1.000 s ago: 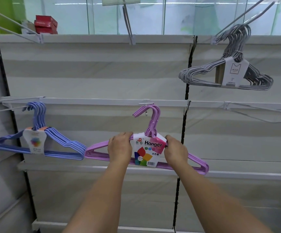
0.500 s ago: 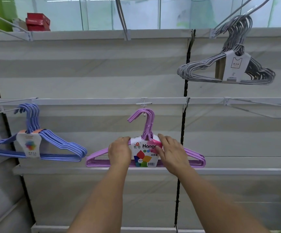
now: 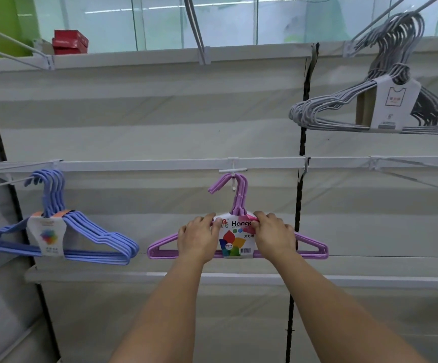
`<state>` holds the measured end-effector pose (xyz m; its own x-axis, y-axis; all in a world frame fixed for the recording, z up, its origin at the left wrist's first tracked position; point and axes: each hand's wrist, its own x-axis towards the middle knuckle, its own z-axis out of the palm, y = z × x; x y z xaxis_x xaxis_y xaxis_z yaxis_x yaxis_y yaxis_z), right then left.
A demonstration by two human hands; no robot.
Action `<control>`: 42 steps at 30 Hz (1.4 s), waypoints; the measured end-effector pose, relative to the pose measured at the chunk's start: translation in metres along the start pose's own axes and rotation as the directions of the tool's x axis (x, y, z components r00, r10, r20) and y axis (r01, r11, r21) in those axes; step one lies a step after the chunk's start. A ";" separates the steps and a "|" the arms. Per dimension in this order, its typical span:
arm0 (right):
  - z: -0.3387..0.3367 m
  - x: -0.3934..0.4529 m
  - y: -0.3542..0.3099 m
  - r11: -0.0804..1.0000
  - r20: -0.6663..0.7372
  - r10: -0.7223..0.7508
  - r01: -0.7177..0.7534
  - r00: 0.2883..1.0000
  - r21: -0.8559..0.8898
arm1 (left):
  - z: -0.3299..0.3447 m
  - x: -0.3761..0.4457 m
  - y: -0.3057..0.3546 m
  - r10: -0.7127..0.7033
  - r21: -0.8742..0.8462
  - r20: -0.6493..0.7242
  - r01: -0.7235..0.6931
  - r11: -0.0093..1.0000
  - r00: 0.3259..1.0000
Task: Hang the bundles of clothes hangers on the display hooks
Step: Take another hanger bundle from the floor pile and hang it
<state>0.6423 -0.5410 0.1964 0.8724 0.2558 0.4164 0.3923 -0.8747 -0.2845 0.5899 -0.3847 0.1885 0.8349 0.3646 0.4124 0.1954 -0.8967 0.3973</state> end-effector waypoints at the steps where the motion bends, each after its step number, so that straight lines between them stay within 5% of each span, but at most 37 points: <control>1: 0.002 0.003 0.000 1.000 -0.003 0.004 -0.004 1.000 0.003 | 0.002 0.005 0.000 -0.007 0.012 0.000 0.007 1.000 1.000; 14: 0.014 0.041 0.014 0.993 0.028 -0.028 0.031 0.999 -0.114 | 0.031 0.042 0.006 -0.035 0.035 0.018 0.035 0.999 0.999; 23: 0.020 0.046 0.017 0.999 0.068 -0.037 0.038 0.997 -0.010 | 0.035 0.042 0.008 -0.063 0.062 -0.034 0.065 0.996 0.997; 28: 0.022 0.039 0.025 0.997 0.066 -0.061 0.058 0.996 0.045 | 0.039 0.032 0.017 -0.093 0.014 -0.120 0.095 0.995 0.988; 42: 0.021 -0.029 0.048 0.998 0.093 -0.062 0.063 0.994 -0.008 | 0.047 -0.044 0.024 -0.146 -0.014 -0.067 0.146 0.989 0.987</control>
<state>0.6417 -0.5816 0.1523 0.8698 0.3462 0.3514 0.4439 -0.8601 -0.2513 0.5822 -0.4341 0.1418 0.7611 0.5079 0.4036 0.3077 -0.8303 0.4647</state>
